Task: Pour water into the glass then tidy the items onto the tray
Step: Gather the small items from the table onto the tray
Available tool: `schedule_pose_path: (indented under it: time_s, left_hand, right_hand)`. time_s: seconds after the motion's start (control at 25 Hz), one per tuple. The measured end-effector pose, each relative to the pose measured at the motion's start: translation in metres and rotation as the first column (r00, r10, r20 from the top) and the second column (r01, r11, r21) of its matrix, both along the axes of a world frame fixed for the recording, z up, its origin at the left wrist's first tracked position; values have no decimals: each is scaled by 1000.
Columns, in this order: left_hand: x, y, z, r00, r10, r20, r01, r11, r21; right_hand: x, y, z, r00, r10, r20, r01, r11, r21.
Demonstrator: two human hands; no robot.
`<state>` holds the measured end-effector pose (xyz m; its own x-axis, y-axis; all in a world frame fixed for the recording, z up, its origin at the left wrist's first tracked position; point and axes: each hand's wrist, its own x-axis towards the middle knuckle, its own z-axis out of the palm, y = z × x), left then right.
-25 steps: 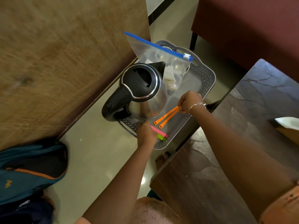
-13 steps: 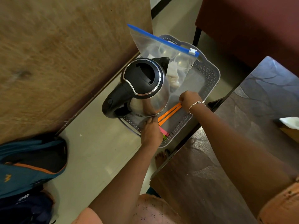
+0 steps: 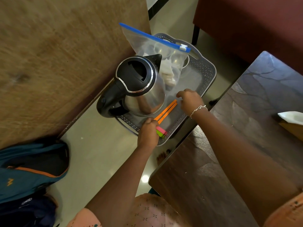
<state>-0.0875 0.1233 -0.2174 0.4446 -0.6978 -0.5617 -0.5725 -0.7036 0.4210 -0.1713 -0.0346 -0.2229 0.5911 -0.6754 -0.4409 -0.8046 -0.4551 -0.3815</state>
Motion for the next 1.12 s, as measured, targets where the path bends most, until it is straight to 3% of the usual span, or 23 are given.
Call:
schedule_pose_path:
  time_s: [0.32,0.84,0.96,1.12]
  left_hand:
    - [-3,6,1,982,-24,188,23,1000,3]
    - [-3,10,-6,958,-178,225,177,984,23]
    - [-3,13,-4,948,-200,249,207,978,-5]
    - [-15,17,8,886,-287,364,349,930,-117]
  right_hand:
    - [-20,7,2,996,54,68,-53,999,-8]
    - [-22,12,-6,959,260,-111,-275,951,-144]
    - [-24,17,-5,968,251,-8,-250,958,-144]
    - [-52,41,3,967,129,220,-41,929,-367]
